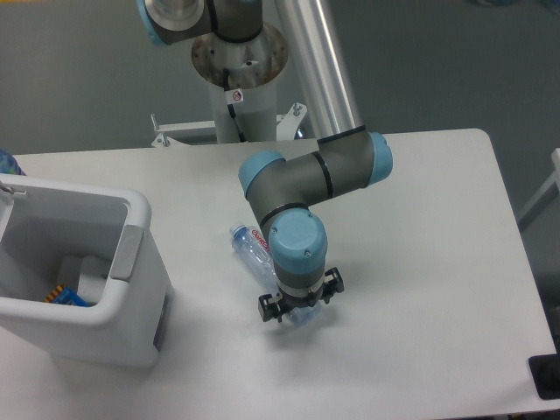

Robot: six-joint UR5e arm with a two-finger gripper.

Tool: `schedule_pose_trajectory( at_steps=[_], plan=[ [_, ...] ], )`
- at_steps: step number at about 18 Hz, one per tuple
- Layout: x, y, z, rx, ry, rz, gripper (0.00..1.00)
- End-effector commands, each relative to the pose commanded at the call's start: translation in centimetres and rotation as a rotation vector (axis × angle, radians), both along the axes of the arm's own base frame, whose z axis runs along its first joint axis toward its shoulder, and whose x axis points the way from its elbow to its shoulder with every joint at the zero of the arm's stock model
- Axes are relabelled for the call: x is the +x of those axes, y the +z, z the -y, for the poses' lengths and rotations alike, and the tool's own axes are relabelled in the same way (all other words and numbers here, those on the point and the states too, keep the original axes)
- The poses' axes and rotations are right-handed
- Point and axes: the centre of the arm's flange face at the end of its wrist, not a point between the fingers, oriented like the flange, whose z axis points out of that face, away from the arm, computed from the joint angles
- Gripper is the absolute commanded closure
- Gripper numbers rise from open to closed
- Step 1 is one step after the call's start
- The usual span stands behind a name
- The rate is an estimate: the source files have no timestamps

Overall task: Place the trash in the trash can
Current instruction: 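Lower the gripper and close it around the bottle's body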

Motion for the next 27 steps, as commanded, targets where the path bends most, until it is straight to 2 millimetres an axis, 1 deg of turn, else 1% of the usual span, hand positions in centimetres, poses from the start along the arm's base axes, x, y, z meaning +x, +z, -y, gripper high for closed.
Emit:
schedule_pose_trajectory(
  at_steps=[1,2,4,5,6,9,14,18,20,24,27],
  plan=[
    [0.0,-0.1,0.0,-0.001,0.000,0.001,0.25],
    [0.0,0.1,0.0,0.001,0.000,0.001,0.35],
    [-0.1,0.4,-0.2,0.010,0.000,0.001,0.50],
    [-0.1,0.8,-0.1,0.014,0.001,0.001,0.54],
    [-0.2,1.2,0.0,0.018,0.004,-0.001,0.55],
    [-0.7,2.6,-0.8,0.062,0.005,-0.003,0.55],
    [-2.0,6.5,-2.8,0.183,0.025,-0.005,0.55],
    [-4.2,11.6,-4.4,0.320,0.051,-0.017,0.55],
    [-4.3,13.3,-5.1,0.375,0.044,-0.009,0.55],
    [-4.2,17.6,-5.5,0.451,0.017,-0.036,0.55],
    [-4.0,21.4,-5.7,0.515,0.001,-0.066,0.55]
  ],
)
